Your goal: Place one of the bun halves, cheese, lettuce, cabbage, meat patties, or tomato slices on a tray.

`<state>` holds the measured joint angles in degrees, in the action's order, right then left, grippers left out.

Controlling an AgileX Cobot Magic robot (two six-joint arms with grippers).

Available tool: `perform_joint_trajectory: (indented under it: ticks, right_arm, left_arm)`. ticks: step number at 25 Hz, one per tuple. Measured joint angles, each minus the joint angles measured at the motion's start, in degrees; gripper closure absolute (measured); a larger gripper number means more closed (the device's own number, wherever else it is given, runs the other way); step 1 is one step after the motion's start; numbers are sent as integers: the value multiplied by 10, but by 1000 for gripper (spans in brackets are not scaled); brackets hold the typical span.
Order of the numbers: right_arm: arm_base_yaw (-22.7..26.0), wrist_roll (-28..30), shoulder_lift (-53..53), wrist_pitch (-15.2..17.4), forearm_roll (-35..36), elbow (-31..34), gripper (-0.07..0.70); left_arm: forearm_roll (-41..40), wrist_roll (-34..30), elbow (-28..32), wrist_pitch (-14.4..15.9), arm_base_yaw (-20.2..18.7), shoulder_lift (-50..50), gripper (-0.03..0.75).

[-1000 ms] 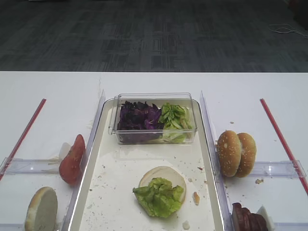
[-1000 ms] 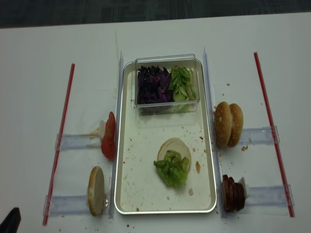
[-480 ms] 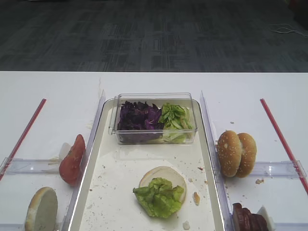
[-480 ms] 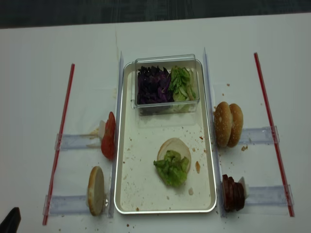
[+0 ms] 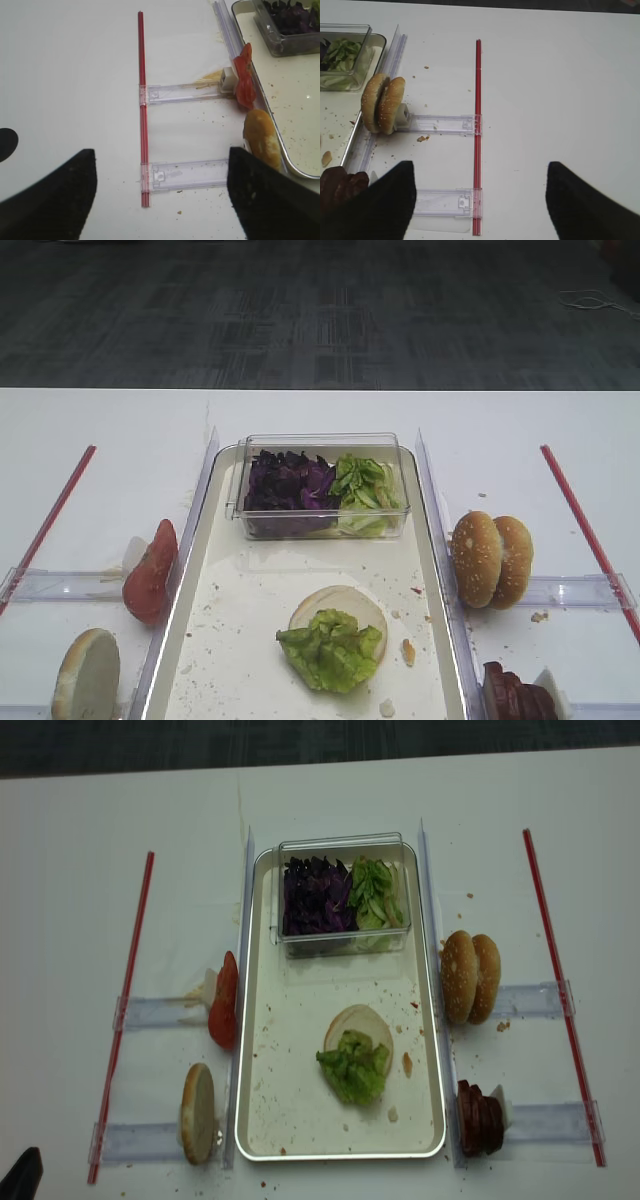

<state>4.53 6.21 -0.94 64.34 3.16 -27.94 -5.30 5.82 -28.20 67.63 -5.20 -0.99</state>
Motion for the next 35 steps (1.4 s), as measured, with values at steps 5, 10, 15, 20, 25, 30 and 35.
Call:
perform_joint_trajectory:
  ticks: [5,10,15,20,25,30,35]
  right_arm:
    - [0,0,0,0,0,0,58]
    - [0,0,0,0,0,0,58]
    - [0,0,0,0,0,0,58]
    - [0,0,0,0,0,0,58]
    - [0,0,0,0,0,0,58]
    - [0,0,0,0,0,0,58]
    - [0,0,0,0,0,0,58]
  left_arm:
    - [0,0,0,0,0,0,182]
    - [0,0,0,0,0,0,182]
    - [0,0,0,0,0,0,182]
    - [0,0,0,0,0,0,182]
    - [0,0,0,0,0,0,182]
    - [0,0,0,0,0,0,182]
    - [0,0,0,0,0,0,182]
